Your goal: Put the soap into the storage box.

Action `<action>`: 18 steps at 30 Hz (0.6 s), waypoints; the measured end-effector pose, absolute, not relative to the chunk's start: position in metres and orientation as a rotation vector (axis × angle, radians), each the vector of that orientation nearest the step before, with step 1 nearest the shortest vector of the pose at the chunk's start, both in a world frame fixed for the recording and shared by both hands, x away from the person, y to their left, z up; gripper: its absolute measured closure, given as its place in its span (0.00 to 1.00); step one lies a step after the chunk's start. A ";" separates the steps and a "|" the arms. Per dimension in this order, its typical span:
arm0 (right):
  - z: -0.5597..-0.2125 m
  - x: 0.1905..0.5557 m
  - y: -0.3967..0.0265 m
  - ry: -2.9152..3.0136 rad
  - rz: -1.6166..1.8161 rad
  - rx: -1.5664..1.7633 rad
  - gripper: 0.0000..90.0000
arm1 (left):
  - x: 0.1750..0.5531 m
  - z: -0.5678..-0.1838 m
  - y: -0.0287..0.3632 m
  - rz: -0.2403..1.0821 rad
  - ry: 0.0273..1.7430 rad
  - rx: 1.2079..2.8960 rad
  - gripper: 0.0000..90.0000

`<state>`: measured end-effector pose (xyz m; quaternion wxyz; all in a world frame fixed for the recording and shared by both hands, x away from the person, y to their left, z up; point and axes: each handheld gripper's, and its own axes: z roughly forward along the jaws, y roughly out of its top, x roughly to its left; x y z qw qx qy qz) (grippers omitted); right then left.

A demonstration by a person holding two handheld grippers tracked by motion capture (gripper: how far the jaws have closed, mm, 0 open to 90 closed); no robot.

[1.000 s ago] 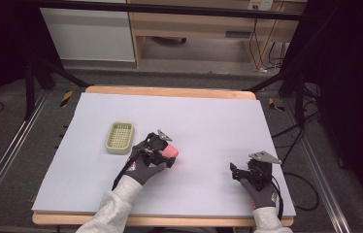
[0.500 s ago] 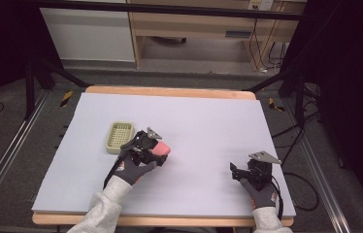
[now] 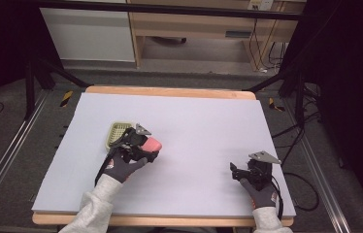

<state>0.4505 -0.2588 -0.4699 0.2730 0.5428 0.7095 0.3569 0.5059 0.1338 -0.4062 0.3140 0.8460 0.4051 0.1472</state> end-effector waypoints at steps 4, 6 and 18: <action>-0.470 0.450 -0.259 1.908 0.959 1.461 0.11 | 0.507 -0.404 0.141 0.397 1.080 2.226 0.41; -0.470 0.451 -0.259 1.909 0.957 1.460 0.11 | 0.507 -0.402 0.143 0.404 1.087 2.219 0.41; -0.469 0.451 -0.258 1.907 0.942 1.455 0.12 | 0.512 -0.394 0.161 0.422 1.124 2.184 0.41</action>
